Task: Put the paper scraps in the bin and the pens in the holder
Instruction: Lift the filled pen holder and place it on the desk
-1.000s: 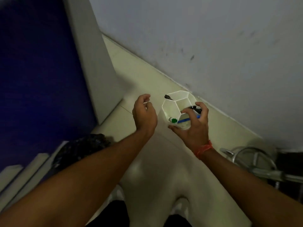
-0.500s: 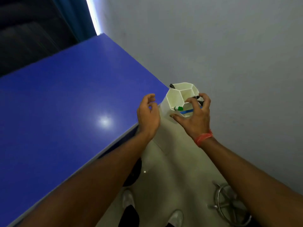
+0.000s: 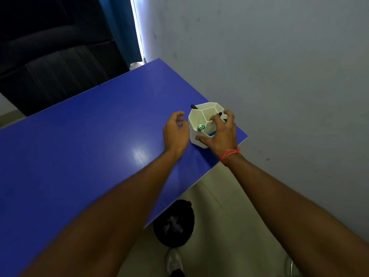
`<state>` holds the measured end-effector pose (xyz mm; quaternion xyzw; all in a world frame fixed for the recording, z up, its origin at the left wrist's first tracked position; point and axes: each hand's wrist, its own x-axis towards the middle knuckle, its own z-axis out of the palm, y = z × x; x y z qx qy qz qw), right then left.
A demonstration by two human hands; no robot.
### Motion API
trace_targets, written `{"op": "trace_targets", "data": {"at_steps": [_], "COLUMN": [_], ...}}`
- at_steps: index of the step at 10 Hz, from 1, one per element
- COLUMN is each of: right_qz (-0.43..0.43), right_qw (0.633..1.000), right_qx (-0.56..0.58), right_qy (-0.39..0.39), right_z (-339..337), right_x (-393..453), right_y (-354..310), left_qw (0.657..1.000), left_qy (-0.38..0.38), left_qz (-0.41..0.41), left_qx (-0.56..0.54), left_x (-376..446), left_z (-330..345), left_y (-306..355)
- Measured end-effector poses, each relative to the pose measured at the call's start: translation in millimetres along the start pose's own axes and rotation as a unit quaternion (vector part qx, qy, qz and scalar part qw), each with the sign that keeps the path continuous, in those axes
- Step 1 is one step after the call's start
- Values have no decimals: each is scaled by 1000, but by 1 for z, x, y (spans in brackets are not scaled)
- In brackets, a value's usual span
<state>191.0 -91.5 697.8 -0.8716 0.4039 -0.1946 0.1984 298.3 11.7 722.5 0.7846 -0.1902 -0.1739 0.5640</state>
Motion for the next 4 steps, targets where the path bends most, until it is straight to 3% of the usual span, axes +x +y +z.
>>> {"op": "trace_targets", "data": {"at_steps": [2,4], "right_qz": [5,-16], "right_qw": [1000,1000], "right_qx": [-25,24], "right_qy": [-11,-10], "right_z": [12,-19], "right_x": [-1,-14], "right_y": [-12,-16], "left_qw": [999,999], "left_qy": [-13,39], "left_qz": [-34,26], "left_qx": [2,10], "left_x": [13,13], "left_z": [-13,-21], "left_y": [-9,13]}}
